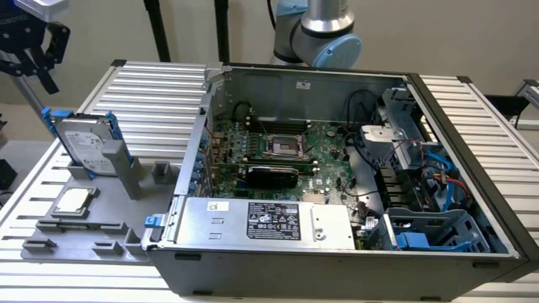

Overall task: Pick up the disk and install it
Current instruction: 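Pick up the disk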

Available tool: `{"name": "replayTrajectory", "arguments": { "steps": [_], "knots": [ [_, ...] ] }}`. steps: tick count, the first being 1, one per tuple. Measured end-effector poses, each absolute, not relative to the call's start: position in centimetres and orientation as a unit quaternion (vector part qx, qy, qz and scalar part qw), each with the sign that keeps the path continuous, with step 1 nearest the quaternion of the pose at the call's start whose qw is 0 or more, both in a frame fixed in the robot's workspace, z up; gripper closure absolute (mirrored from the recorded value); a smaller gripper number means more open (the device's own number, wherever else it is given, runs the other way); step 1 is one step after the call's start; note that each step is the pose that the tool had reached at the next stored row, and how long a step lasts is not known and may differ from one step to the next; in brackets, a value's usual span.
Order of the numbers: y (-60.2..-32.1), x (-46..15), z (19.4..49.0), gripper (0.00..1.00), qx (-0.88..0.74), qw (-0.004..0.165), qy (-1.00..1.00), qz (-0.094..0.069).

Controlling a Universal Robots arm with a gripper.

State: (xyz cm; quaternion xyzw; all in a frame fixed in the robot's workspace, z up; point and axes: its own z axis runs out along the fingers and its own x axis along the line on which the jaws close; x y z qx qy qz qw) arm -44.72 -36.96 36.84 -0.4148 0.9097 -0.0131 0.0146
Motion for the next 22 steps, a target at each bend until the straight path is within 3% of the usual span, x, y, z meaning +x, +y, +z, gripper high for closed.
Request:
{"name": "replayTrajectory", "arguments": {
  "steps": [22],
  "knots": [
    [-36.96, -44.72, 36.78, 0.89, -0.587, 0.017, 0.809, -0.010]
  ]
}}
